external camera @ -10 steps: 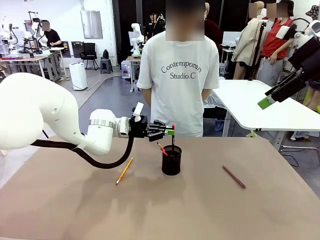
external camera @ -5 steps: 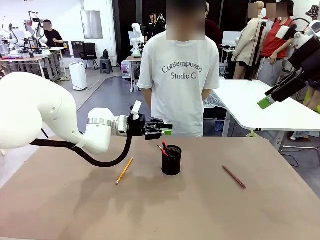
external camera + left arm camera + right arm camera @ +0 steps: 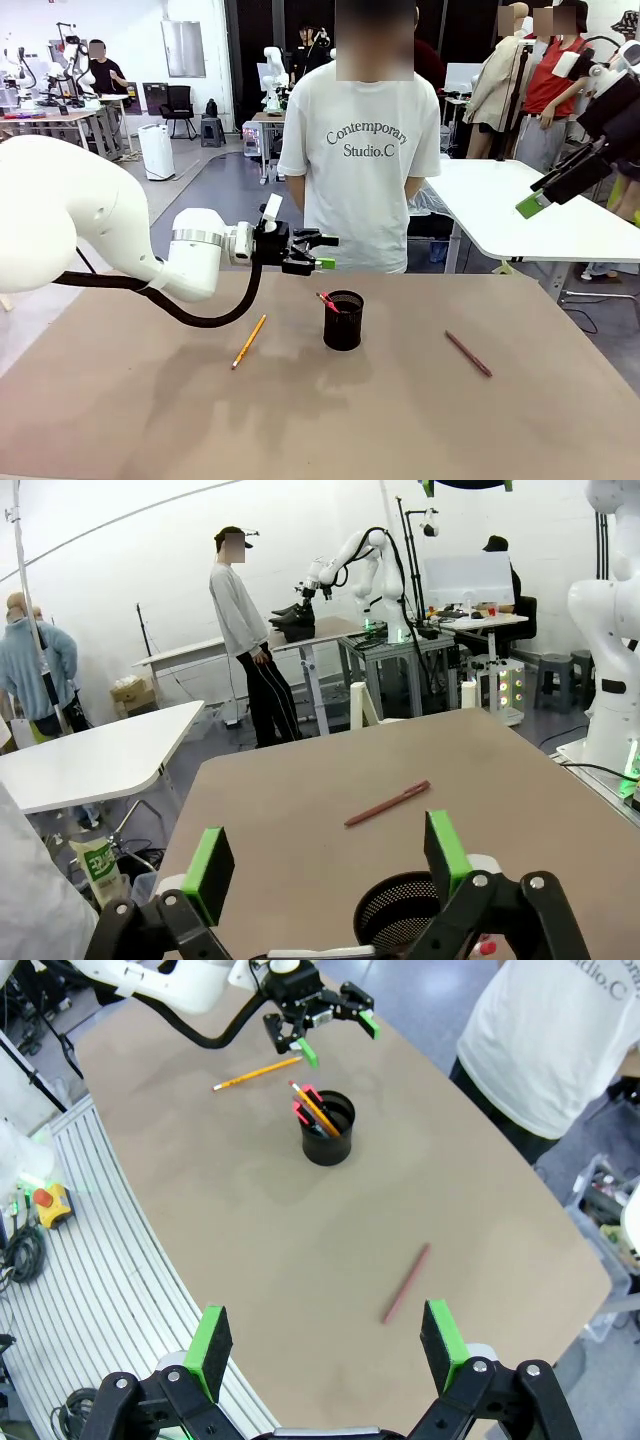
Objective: Place the pens into the pen holder.
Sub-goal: Pick up a writing instrument from the table and place it into the Pen holder.
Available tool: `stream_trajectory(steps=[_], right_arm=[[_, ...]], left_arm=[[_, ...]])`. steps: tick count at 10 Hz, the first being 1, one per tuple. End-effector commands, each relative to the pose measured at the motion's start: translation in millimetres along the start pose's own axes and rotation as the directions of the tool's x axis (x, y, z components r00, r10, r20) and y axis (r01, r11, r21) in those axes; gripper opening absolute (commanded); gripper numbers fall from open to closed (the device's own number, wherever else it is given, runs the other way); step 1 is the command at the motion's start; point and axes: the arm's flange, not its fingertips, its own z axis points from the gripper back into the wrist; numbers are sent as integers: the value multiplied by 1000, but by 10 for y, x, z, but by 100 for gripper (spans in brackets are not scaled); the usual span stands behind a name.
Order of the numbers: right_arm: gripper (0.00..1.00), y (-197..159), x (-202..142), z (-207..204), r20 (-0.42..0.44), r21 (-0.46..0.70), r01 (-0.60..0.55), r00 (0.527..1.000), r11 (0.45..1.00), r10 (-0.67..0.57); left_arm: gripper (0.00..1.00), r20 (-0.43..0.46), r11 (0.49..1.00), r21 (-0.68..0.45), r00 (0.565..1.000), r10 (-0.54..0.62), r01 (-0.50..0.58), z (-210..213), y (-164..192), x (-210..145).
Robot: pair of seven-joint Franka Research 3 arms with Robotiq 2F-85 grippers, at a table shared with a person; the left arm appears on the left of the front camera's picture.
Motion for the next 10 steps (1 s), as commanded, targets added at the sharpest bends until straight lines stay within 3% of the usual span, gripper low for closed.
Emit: stream_trajectory(steps=[1, 4, 7, 10], right_arm=[[100, 4, -1, 10, 12, 13, 0, 1000, 1000, 0], [100, 4, -1, 10, 12, 13, 0, 1000, 1000, 0], [100, 4, -1, 10, 12, 13, 0, 1000, 1000, 0], [100, 4, -1, 10, 12, 13, 0, 1000, 1000, 0]], left_arm=[[100, -41, 1000, 26, 999, 9, -8, 121, -155, 167], [100, -150, 998, 49, 987, 56, -49, 425, -376, 526], [100, -331, 992, 108, 938, 99, -67, 899, -698, 924], [100, -536, 961, 265, 816, 216, -81, 1378, -982, 1301]])
